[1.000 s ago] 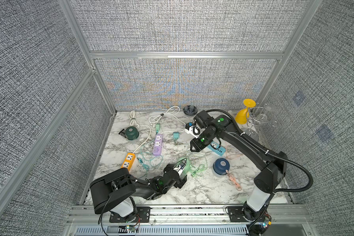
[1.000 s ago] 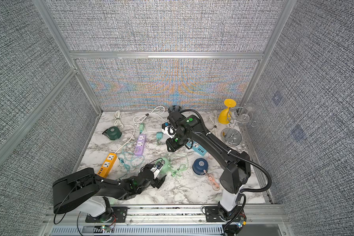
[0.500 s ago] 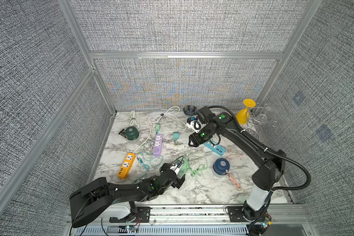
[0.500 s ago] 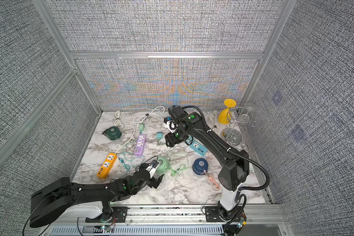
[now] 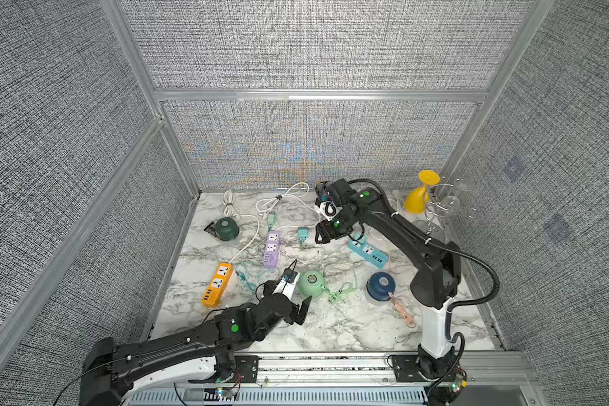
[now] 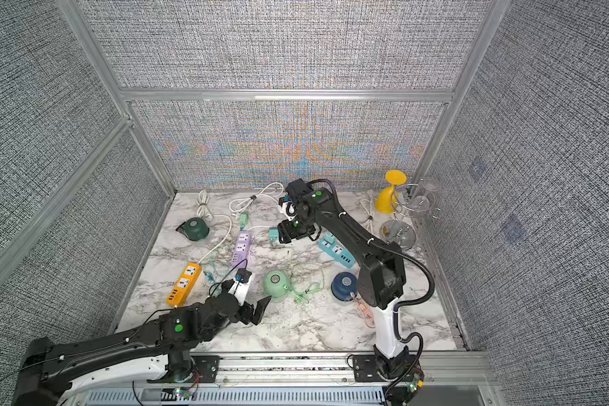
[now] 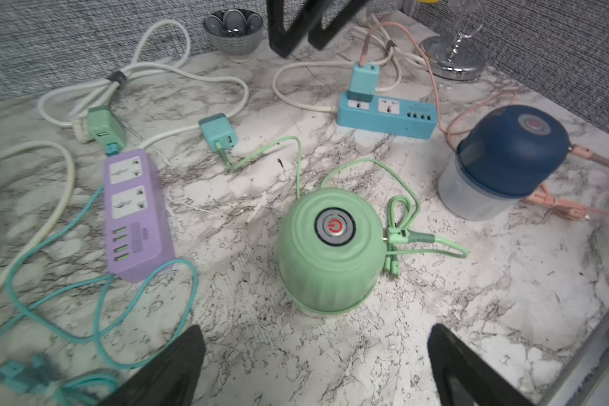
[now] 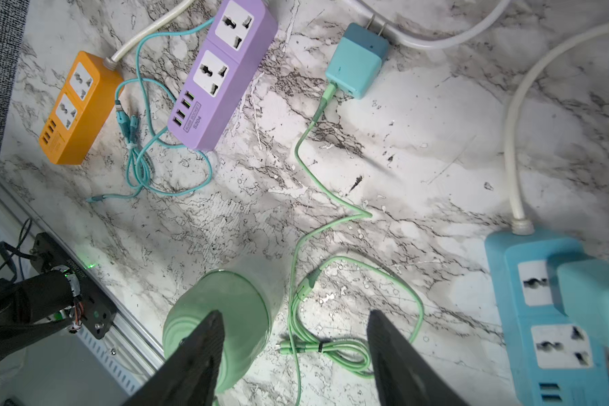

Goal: Charge the cordless meat grinders
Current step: Pick up the plug from the center of the board.

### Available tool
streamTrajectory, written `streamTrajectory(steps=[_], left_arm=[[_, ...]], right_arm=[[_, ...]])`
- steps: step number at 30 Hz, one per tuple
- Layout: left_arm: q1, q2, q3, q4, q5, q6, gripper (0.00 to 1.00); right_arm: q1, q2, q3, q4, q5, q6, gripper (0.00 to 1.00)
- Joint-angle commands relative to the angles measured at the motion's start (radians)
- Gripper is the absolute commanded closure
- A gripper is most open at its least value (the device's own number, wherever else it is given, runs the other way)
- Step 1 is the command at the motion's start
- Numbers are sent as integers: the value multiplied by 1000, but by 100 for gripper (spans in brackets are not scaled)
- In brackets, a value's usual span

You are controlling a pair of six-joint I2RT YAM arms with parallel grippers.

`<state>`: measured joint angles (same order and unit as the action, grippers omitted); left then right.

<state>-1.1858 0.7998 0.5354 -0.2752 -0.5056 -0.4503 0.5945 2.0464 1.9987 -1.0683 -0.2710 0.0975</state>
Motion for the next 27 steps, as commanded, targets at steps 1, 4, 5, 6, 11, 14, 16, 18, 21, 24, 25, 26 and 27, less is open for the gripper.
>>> streamTrajectory(steps=[1,4,5,6,11,14,16,18,21,24,25,26,27], left_arm=[[134,24,96,-133,-13,-48,1],[367,125,186,-134,151,-45,1],[426,176,214,-115,210,-32,1],[474,224,242,-103,249,-21,1],[648,525,418,-80,386,-17,1],[692,684,535,-74,439,1,1],[723,791,629,-88,491,8,1],[739,914,745,-137,530,36,1],[739,1100,950,-257,542,81,1],[737,1278,1126,-371,557,105,1],[731,1321,1174,-397,546,108,1],[723,1357,1210,-418,522,111,1],[717,1385,1239,-440,507,111,1]], right_arm=[[-4,64,46,14,-45,17,32],[-10,132,93,13,-50,25,32],[-13,153,105,11,-54,27,32],[-17,171,115,11,-54,31,32],[-24,250,157,36,-70,62,31],[-24,287,172,75,-64,98,30],[-25,309,191,90,-26,127,30],[-37,304,183,108,3,160,30],[-62,227,82,184,18,205,30],[-89,122,-37,239,38,226,30],[-94,83,-75,252,44,228,30],[-96,50,-108,261,48,226,29],[-97,24,-130,266,51,224,29]])
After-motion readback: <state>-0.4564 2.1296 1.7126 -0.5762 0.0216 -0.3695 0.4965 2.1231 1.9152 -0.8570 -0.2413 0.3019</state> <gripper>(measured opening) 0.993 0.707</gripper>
